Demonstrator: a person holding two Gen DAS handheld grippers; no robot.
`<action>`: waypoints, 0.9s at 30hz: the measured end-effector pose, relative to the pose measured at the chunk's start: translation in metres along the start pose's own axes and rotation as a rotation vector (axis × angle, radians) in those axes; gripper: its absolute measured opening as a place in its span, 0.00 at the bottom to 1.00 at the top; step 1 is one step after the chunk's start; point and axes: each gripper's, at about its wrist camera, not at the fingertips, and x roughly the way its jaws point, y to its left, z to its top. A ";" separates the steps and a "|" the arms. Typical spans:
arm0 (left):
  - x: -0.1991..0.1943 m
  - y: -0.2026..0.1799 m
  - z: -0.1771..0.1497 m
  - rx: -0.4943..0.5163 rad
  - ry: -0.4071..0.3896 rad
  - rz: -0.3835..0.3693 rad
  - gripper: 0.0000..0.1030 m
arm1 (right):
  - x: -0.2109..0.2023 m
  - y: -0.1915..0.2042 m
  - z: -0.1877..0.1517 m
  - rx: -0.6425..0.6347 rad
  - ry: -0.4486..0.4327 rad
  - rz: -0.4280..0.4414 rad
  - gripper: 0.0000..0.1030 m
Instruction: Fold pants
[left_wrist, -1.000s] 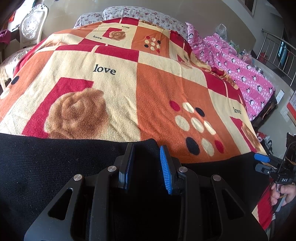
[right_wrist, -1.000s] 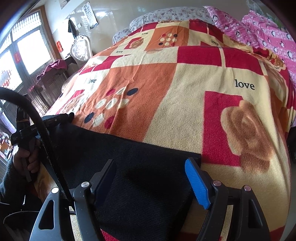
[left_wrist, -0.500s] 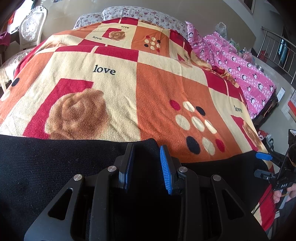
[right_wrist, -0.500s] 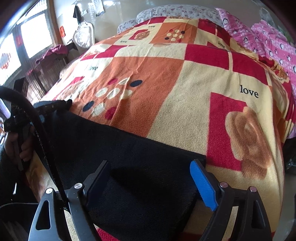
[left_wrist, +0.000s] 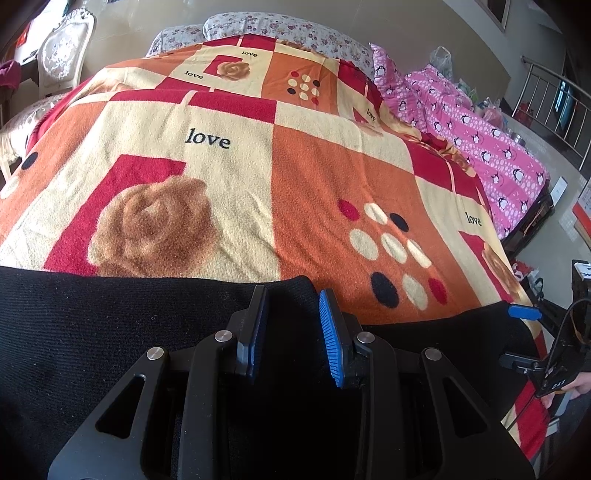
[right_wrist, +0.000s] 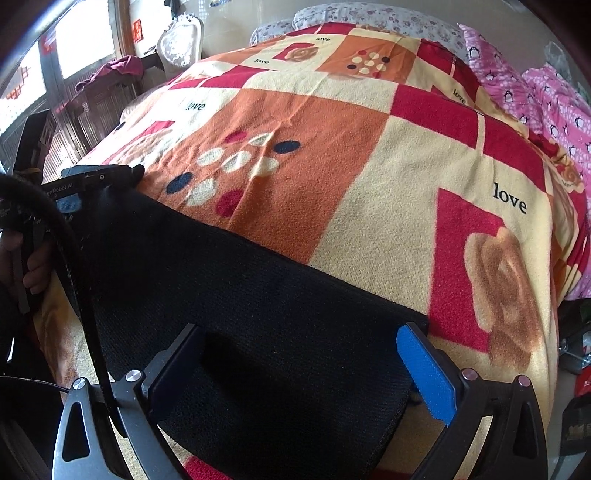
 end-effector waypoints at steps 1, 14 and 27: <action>0.000 0.000 0.000 0.000 0.000 0.000 0.27 | 0.000 0.001 0.000 -0.004 0.001 -0.005 1.00; -0.002 0.000 -0.001 0.010 0.000 0.013 0.27 | -0.001 0.001 -0.003 -0.003 -0.025 -0.002 1.00; -0.001 -0.007 -0.001 0.031 0.000 0.039 0.27 | -0.002 0.002 -0.004 -0.009 -0.031 -0.006 1.00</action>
